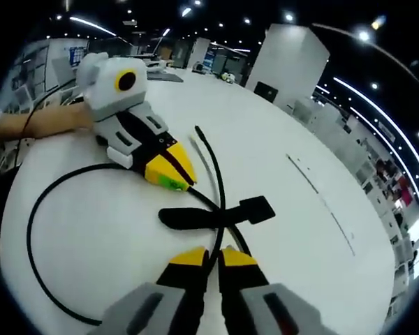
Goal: Find the charging cable on the desk, coil it up and secure with Velcro.
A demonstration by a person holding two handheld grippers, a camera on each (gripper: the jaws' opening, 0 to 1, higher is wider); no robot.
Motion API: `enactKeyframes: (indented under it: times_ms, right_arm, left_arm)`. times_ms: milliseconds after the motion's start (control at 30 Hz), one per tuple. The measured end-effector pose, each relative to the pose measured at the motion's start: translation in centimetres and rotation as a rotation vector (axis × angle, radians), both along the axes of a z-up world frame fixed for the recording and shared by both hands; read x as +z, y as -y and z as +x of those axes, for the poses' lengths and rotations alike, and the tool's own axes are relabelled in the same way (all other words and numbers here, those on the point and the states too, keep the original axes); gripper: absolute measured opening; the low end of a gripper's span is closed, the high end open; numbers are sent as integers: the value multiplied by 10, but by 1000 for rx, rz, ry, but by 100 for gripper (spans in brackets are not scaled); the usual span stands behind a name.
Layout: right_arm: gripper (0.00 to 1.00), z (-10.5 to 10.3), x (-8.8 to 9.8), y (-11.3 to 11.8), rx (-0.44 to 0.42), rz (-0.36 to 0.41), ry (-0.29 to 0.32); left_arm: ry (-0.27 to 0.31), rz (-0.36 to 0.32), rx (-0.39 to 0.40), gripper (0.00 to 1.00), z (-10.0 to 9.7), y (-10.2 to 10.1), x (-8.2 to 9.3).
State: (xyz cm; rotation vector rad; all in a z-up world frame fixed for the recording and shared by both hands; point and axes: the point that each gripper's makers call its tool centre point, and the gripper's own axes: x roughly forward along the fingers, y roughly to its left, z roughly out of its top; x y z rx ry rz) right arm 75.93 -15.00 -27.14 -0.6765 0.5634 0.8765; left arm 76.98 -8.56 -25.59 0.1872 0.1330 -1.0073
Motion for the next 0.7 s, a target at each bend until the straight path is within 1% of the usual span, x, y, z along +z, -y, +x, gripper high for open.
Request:
enactKeyframes:
  times_ms: [167,267,433,633,700]
  right_arm:
    - [8,-1,0,0,-1,2,-1]
    - [8,0,0,0,-1,0,0]
    - [8,0,-1,0,-1,-1,1]
    - [8,-1,-1,-1,-2,-3,1]
    - [8,-1,-1,-1,-1,-5,3]
  left_arm:
    - [-1,-2,4,5,1,0,0]
    - [-7,-7,0,9,0,1,0]
    - [1,-8,8,15,2,-1,0]
    - [14,-6,12,20,4,-3,1]
    - [28,-1,13,23,4,-3,2]
